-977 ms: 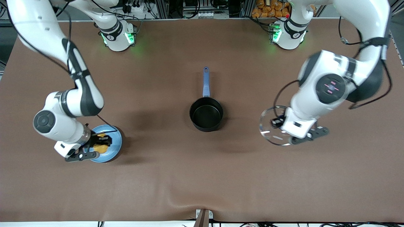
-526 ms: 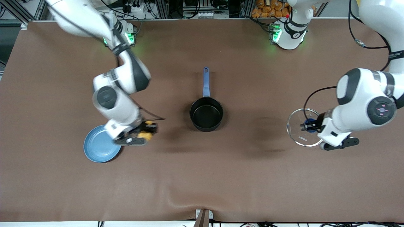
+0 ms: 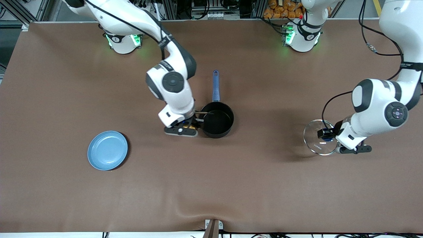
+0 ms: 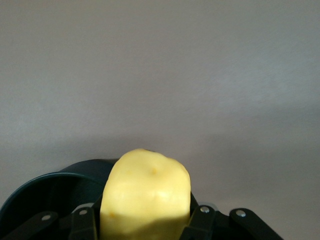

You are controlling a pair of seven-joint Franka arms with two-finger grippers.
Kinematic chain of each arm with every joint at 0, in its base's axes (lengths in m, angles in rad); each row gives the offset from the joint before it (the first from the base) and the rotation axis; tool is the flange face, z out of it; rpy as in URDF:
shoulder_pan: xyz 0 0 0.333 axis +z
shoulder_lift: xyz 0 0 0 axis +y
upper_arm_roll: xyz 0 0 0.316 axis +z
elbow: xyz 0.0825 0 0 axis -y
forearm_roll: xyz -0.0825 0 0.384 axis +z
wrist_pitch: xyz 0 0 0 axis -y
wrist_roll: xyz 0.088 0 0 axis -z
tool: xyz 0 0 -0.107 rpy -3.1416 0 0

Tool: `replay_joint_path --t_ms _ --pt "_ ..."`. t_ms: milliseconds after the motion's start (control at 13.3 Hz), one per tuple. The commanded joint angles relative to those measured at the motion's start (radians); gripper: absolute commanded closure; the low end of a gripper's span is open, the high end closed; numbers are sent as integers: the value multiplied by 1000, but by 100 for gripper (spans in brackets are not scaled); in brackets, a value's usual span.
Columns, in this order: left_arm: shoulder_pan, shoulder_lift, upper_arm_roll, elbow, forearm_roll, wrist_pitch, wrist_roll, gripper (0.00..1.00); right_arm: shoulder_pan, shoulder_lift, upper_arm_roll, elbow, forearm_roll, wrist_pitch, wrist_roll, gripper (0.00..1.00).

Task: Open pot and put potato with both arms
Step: 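Carry the potato over the pot with the right gripper while the left gripper waits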

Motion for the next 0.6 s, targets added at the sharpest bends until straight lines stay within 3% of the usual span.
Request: replay_joint_path --t_ms 0,526 --pt "12 -59 -15 -72 11 32 18 100 46 70 -15 69 -34 35 49 100" --pt "3 -66 -17 -165 63 146 -6 100 118 79 -15 60 -66 60 49 100"
